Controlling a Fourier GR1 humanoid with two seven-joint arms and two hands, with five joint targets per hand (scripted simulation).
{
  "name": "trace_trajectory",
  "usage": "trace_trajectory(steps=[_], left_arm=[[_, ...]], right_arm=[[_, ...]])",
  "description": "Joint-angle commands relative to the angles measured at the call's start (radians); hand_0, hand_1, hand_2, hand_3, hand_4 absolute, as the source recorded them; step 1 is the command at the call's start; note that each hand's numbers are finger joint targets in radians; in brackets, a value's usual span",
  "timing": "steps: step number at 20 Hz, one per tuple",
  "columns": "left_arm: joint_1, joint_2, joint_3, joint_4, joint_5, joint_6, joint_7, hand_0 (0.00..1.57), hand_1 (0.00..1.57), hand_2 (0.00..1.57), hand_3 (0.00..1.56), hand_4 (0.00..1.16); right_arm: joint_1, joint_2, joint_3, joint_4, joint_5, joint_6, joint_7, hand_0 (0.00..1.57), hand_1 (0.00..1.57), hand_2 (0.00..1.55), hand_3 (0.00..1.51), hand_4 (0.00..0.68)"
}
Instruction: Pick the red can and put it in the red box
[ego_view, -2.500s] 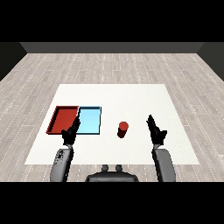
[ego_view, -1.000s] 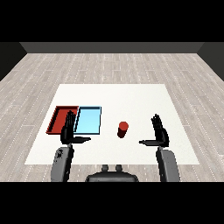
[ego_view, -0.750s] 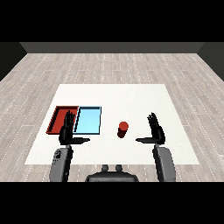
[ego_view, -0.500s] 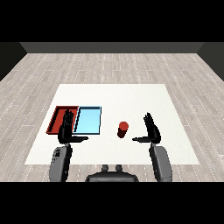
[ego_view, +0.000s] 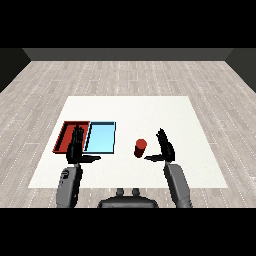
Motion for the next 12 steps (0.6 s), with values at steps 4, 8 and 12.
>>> trace_trajectory(steps=[4, 8, 12], left_arm=[[0.024, -0.015, -0.007, -0.031, 0.016, 0.008, 0.023, 0.0, 0.0, 0.0, 0.0, 0.0], [-0.02, 0.005, 0.021, 0.007, 0.016, 0.014, 0.016, 0.0, 0.0, 0.0, 0.0, 0.0], [0.01, -0.001, -0.001, -0.05, -0.001, 0.022, 0.033, 0.0, 0.0, 0.0, 0.0, 0.0]], right_arm=[[-0.046, 0.009, 0.008, 0.144, -0.041, 0.047, -0.07, 0.0, 0.0, 0.0, 0.0, 0.0], [-0.045, 0.009, 0.09, 0.171, -0.081, -0.037, -0.087, 0.0, 0.0, 0.0, 0.0, 0.0], [-0.04, 0.009, 0.077, 0.246, -0.062, -0.014, -0.146, 0.0, 0.0, 0.0, 0.0, 0.0]])
